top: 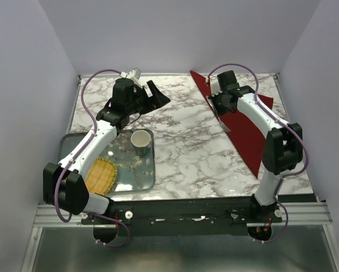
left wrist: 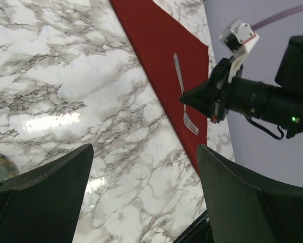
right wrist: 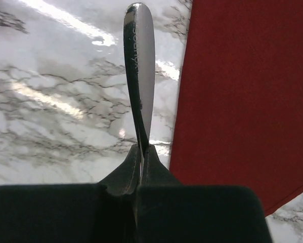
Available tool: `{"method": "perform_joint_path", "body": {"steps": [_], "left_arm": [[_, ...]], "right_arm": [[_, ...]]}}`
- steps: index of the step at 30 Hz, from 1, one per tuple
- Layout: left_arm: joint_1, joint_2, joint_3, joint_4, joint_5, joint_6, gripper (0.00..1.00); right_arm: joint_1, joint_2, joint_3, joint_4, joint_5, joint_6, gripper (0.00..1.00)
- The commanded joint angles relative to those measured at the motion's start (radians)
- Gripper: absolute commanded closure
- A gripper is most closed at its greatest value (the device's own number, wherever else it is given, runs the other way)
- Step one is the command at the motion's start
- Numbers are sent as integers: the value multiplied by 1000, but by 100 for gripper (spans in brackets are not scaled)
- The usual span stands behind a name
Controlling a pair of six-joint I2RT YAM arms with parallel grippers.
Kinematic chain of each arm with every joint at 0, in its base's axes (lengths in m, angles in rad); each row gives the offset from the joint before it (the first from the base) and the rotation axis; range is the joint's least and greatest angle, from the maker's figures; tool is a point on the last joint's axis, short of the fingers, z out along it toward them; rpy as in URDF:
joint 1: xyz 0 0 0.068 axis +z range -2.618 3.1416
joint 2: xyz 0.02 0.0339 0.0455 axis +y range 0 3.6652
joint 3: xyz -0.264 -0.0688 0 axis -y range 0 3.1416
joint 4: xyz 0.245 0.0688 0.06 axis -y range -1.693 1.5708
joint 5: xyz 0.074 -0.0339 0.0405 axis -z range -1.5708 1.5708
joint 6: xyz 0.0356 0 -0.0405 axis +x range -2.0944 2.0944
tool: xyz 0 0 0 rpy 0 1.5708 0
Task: Fold the napkin, place the utensils inside, and roll it up
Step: Place the utensil onto the napkin
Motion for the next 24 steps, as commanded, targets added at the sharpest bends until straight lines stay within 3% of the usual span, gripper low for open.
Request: {"method": "perform_joint_path", "body": {"steps": [1,9,18,24], "left_arm": [[-7,-31,-35,-38,-5,57,9],[-5,-51,-79,-67,23,110,10],[-10,-102,-130,-81,43,126,10],[-60,-111,-112,-136,-18,198,9]], "right_arm": [[-44,136,132,-117,23,-102,99],[-132,297,335,-241,6,-196,99],[-170,349,337,-189,-32,-182,99],[-170,438,406,-241,-18,-173,99]]}}
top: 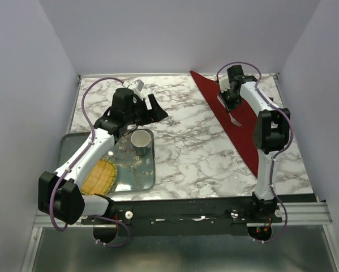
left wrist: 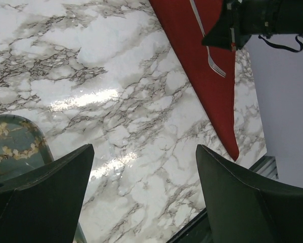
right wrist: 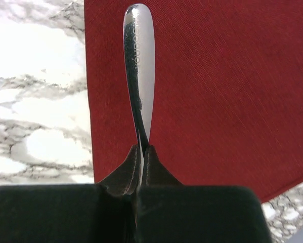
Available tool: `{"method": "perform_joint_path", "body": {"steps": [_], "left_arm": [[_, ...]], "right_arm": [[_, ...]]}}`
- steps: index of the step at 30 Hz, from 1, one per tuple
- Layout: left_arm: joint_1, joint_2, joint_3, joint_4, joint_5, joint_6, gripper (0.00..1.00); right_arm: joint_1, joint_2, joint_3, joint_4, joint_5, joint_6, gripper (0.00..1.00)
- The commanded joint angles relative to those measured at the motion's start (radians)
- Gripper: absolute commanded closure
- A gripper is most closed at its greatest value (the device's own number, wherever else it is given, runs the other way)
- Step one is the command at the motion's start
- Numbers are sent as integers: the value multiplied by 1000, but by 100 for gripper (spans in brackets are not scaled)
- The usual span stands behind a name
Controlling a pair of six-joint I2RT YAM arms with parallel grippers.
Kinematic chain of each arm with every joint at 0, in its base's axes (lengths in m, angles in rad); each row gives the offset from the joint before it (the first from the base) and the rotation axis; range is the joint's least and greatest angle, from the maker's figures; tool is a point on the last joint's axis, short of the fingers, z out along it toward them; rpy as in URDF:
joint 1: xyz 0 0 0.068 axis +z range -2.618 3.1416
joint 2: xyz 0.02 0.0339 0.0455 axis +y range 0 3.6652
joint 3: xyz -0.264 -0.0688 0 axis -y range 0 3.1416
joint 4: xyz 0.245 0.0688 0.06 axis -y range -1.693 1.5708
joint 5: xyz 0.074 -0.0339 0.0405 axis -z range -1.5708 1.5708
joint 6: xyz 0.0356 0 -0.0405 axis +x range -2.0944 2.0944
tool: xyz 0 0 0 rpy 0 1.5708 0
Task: Fold the napkin, place the utensils inside, and roll it up
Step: Place the utensil onto the napkin
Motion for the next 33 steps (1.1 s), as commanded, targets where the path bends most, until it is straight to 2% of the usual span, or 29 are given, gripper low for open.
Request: {"method": "perform_joint_path", "body": {"steps": [1,7,18,23,33], "left_arm": [[-54,-20,22,-56,-38,79,9],[-86,-14,35,-58,-46,93,9],[-86,-9,39,-52,-45,89,9],[-86,-9,43,-53,-45,89,9],[-85,-12,37,-49,-42,89,9]], "right_arm": [[4,66,36,-44,-7,-2,99],[6,86,14,-23,-28,-2,99],[15,147,95,-57,-62,27,95],[27,198,184,-97,-58,38,94],[26,193,151,-90,-73,50,92]]}}
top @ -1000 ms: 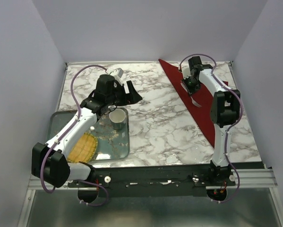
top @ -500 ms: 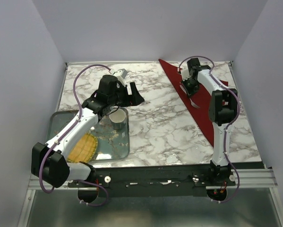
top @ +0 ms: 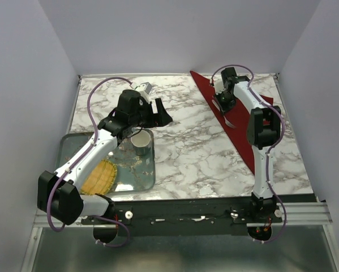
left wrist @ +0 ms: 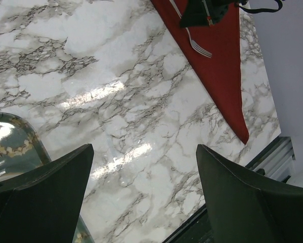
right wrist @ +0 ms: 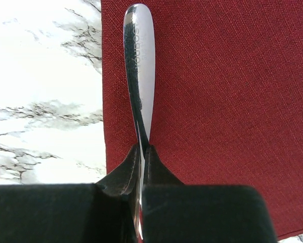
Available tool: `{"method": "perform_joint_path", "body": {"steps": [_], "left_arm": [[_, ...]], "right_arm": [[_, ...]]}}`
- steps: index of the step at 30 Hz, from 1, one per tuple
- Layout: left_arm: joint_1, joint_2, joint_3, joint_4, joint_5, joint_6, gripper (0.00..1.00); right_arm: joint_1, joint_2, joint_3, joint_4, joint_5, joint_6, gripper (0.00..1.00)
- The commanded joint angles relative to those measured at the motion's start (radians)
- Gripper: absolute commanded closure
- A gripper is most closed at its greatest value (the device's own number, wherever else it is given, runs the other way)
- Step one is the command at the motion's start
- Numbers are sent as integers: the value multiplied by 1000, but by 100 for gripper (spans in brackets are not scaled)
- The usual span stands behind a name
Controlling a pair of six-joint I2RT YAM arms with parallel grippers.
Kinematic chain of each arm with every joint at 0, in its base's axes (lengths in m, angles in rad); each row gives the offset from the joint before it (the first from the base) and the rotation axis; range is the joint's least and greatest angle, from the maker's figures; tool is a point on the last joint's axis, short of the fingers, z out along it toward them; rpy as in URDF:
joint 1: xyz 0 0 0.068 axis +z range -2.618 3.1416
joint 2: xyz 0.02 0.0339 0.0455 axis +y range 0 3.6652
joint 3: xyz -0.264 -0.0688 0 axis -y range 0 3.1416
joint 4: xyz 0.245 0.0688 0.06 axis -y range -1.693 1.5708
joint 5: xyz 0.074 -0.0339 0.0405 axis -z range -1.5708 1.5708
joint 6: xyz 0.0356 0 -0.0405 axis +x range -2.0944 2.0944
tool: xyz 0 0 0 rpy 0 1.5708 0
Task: Fold the napkin, place the utensils inside, and roll it up
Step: Place the utensil onto the napkin
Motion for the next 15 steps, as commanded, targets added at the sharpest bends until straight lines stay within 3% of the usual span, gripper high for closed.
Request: {"method": "perform_joint_path", "body": {"steps": [1,15], "left_arm": [[0,-4,17,5,-9,11,9],[0,-6,16,11,2,8,9]], "right_arm": [[7,15,-2,-24,-34,15,91],[7,-8,-48,-26,-16,25,82]]}}
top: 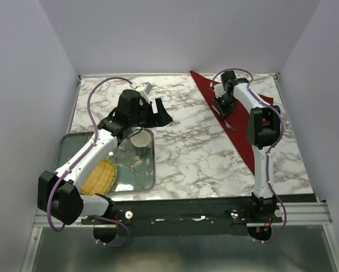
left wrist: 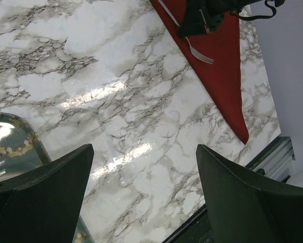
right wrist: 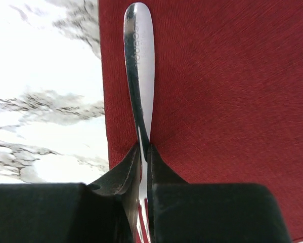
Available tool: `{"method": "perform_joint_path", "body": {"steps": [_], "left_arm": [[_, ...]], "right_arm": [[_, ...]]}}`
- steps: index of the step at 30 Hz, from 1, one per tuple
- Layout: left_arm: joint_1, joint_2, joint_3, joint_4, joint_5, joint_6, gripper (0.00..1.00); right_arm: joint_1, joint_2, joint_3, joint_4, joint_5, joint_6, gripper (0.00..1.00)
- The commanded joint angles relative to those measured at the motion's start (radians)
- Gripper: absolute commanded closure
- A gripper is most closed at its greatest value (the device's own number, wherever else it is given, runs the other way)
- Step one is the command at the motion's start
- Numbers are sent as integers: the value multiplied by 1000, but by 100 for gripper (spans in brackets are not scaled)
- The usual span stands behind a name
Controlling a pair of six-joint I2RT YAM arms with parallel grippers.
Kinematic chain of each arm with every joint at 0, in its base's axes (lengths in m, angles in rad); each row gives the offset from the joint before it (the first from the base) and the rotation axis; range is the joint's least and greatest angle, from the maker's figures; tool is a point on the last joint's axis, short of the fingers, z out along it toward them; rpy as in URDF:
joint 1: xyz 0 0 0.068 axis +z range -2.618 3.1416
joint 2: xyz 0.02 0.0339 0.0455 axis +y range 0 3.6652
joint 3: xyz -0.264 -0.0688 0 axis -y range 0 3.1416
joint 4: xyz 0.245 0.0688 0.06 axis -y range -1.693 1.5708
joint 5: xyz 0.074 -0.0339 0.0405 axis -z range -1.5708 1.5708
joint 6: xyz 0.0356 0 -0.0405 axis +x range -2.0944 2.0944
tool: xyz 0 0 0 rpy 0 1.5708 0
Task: Fold the napkin, place the utensils inside, and roll it up
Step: Place the utensil onto the napkin
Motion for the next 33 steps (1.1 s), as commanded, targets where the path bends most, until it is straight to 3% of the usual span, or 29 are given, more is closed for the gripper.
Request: {"method": "perform_joint_path", "body": {"steps": [1,11,19,23,27,33], "left_arm": [[1,-7,17,11,4,6,9],[0,-6,25,6,5,9,9],[1,-15,23,23,5,-26,9],[1,-6,5,67,27,-64,9],[1,8,-18,104,45,-112,9],[-22,34,-27,152,39,-175,12]], "right_arm": [[7,-8,-6,-17,-2,7,81],[7,-5,38,-34,20,43,68],[7,-177,109,-74,90,131,58],[5,-331,-81,-8,168,402,59],[5,-467,-357,216,48,532,59],[4,-403,-324,309,-44,717,65]]}}
